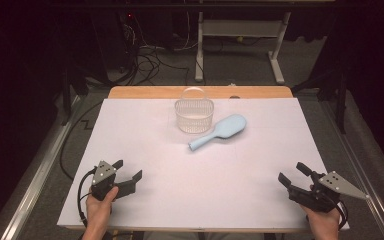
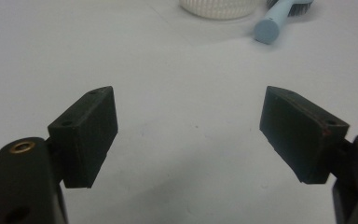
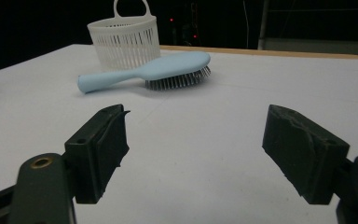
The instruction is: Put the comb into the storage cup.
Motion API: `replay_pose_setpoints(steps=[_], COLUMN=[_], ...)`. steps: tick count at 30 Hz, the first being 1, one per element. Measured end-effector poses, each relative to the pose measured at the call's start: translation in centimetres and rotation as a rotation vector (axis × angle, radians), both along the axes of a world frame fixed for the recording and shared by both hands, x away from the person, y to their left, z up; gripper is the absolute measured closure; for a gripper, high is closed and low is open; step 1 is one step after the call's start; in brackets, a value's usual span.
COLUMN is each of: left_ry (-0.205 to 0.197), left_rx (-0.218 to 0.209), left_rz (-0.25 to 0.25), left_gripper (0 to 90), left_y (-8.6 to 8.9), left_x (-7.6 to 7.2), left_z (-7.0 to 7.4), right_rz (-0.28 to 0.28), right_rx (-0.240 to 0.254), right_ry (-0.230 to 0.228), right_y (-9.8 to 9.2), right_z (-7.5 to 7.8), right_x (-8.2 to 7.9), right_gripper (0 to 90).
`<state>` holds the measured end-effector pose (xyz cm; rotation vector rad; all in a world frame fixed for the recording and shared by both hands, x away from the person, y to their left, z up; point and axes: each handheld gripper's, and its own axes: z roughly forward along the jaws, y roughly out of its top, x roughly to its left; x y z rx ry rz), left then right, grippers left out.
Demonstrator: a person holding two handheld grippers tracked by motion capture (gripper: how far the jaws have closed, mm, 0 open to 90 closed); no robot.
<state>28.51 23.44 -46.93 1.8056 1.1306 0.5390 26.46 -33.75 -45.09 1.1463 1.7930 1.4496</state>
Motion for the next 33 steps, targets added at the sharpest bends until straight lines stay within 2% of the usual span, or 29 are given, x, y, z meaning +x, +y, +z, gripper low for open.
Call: replay_pose_setpoints(steps=[4,13,24,33], left_ry=[0.0,0.004,0.003,0.001], left_rx=[-0.003,-0.005,-0.001,-0.001], left_rz=[0.0,-0.018,-0.008,-0.004], left_gripper=[20.0,20.0,20.0,20.0], left_y=[0.0,-0.1,0.0,0.0], left_x=[0.1,0.1,0.2,0.2], left_z=[0.0,-0.1,-0.2,-0.2], right_rz=[-0.009,0.006,0.02,0.053], right_rx=[0.023,0.025,0.002,-0.009], right_ry=[-0.006,-0.022,-0.023,-0.025], right_y=[-0.3,0.0,0.6,1.7], right_z=[0.1,0.4,0.5,0.9], right_x=[-0.2,-0.3,0.2,0.6], right_gripper=[22.6,24.0,25.5,26.8])
